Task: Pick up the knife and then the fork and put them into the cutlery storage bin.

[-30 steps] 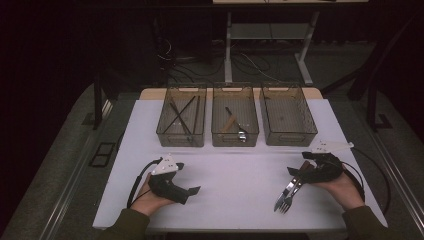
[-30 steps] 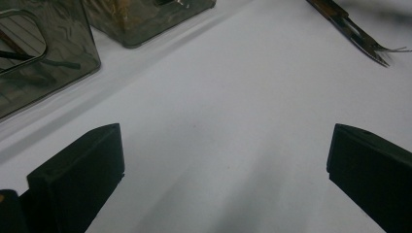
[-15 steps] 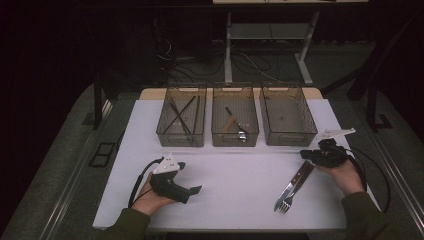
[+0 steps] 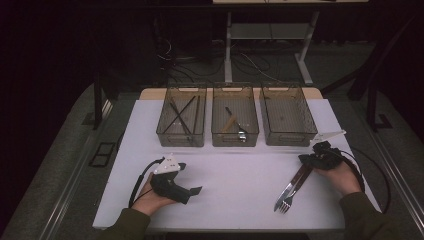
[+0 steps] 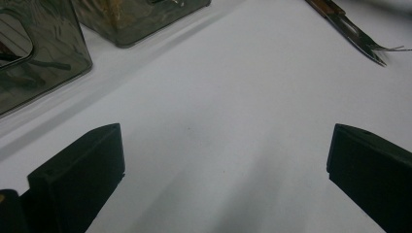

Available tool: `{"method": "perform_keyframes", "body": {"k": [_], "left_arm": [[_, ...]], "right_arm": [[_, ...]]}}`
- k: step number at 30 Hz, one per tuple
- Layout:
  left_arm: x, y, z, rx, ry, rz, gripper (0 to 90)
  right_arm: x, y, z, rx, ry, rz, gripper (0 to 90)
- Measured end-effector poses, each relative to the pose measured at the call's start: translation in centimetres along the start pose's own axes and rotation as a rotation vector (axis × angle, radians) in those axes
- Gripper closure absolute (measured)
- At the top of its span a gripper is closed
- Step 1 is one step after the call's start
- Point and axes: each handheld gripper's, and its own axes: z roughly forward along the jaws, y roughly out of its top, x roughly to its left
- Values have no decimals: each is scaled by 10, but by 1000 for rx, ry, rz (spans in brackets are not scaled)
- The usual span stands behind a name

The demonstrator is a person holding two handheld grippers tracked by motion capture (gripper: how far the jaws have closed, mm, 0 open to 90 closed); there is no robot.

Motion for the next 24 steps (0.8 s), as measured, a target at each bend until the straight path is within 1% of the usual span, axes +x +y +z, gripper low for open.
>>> {"method": "perform_keyframes", "body": {"k": [3,16,19,24], "left_arm": [[0,0,0,2,-2,2,0],[-1,0,2,17,-19,5,0],[-2,0,3,22,-24,10,0],[-2,0,3,24,-26,10,0]], "right_arm": [[-1,-2,0,15,-5,-5,900],[-3,-9,-7,36,-6,1,900],[-3,-12,-10,49,-11,-15,900],[-2,-15,-13,61,-12,-16,900]]}}
